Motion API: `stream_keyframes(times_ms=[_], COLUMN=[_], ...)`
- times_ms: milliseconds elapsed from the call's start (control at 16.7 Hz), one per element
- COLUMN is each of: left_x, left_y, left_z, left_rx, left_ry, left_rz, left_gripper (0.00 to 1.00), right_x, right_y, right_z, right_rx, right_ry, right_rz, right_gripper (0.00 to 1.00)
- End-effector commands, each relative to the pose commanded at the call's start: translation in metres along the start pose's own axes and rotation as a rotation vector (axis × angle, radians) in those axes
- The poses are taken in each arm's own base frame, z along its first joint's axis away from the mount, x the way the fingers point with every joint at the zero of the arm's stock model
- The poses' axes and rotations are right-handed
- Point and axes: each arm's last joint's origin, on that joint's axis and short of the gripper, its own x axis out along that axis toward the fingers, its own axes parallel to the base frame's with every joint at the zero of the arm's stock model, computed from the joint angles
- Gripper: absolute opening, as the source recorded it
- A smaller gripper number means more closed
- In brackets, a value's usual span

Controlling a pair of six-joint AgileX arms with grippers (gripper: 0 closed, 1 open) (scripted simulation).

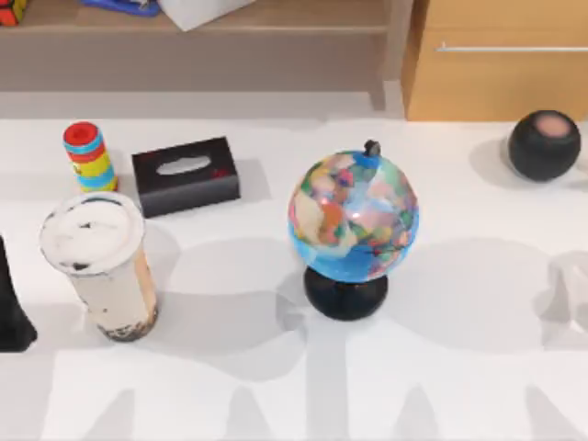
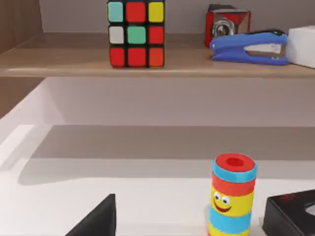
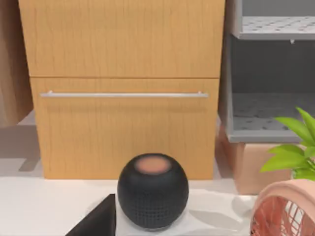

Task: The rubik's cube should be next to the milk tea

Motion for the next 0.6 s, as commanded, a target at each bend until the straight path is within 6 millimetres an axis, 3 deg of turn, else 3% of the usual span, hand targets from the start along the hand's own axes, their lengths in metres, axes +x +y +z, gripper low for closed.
stream_keyframes(times_ms=[240,420,600], left_x=[0.001,0.007,0.025], left_y=[0.0,0.001,0.003], left_z=[0.006,0.026,0.053], left_rx=[0.0,-0.001,-0.002], left_ry=[-0.008,-0.031,-0.043], left_rz=[-0.001,-0.005,-0.01], left_gripper=[1.0,1.0,1.0], right_x=[0.0,0.0,0.0], right_y=[0.0,0.0,0.0], right_z=[0.0,0.0,0.0], right_rx=[0.0,0.0,0.0], right_ry=[0.0,0.0,0.0], right_rz=[0.0,0.0,0.0], right_gripper=[1.0,1.0,1.0])
